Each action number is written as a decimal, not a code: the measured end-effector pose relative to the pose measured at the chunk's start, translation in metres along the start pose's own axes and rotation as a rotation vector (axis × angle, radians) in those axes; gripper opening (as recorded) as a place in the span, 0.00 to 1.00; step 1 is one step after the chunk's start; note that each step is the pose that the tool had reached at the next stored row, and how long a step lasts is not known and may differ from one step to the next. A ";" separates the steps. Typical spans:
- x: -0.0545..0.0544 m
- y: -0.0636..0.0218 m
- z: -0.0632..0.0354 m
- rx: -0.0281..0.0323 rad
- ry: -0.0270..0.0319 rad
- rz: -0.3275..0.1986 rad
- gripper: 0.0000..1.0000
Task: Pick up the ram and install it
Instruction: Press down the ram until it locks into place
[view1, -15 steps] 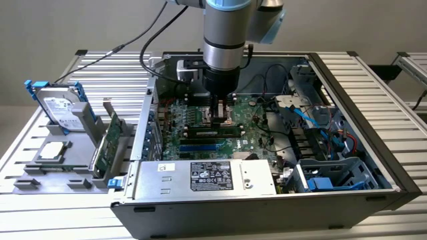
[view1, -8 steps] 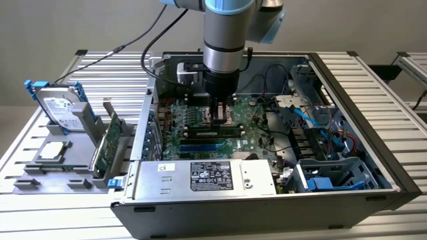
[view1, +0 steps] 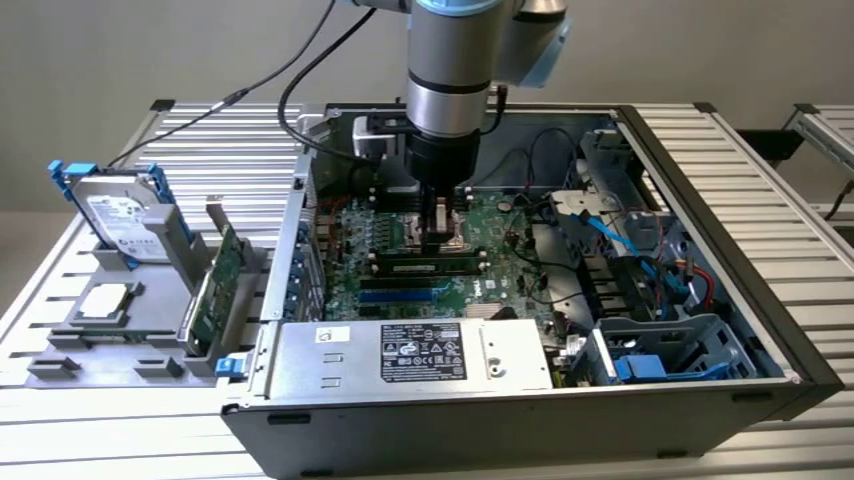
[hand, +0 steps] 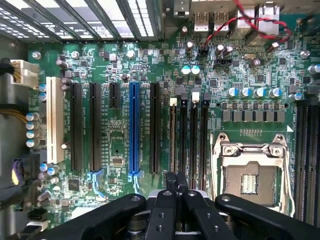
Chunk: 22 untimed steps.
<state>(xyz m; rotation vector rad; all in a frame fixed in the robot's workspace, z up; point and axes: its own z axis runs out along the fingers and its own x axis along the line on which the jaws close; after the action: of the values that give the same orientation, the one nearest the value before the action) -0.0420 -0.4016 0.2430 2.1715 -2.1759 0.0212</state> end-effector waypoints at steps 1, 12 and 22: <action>0.000 0.0001 -0.0015 -0.0003 0.0001 0.000 0.11; 0.000 0.0001 -0.0016 -0.0005 -0.0003 0.000 0.11; 0.000 0.0001 -0.0016 -0.0005 -0.0003 0.000 0.11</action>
<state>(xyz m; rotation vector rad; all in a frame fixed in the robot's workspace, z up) -0.0420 -0.4016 0.2446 2.1715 -2.1757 0.0204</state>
